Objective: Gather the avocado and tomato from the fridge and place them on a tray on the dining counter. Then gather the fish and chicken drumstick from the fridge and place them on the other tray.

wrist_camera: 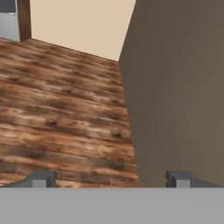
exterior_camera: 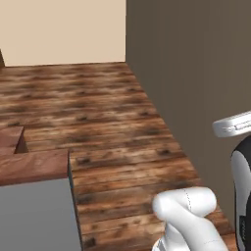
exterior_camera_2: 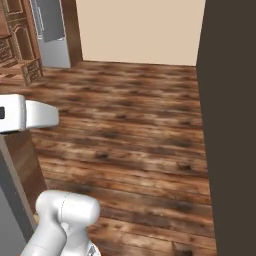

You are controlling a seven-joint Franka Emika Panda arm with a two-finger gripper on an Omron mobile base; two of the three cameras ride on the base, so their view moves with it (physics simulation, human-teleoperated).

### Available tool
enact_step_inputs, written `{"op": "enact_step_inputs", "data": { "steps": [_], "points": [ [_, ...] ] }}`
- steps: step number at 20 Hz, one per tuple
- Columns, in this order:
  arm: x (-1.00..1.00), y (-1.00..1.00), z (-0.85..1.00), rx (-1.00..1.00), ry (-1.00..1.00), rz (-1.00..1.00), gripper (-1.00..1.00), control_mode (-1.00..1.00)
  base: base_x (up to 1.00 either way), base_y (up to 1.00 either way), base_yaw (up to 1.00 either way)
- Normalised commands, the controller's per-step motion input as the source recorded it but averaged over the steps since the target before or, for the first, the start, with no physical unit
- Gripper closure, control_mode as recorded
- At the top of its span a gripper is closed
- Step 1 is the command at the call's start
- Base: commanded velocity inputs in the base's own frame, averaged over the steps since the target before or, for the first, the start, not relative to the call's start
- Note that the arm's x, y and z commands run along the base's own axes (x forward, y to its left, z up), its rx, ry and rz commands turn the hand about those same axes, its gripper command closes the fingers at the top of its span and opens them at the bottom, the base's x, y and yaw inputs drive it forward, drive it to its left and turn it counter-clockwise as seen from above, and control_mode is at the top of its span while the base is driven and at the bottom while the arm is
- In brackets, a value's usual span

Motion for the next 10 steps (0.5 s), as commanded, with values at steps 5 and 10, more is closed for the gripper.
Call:
{"op": "enact_step_inputs", "data": {
  "steps": [5, 10],
  "points": [
    [0.0, 0.0, 0.0, 0.0, 0.0, 0.0, -1.0, 1.0, 1.0, 0.01, 0.21],
    [0.0, 0.0, 0.0, 0.0, 0.0, 0.0, -1.0, 1.0, 1.0, 0.04, 0.22]
  ]
}}
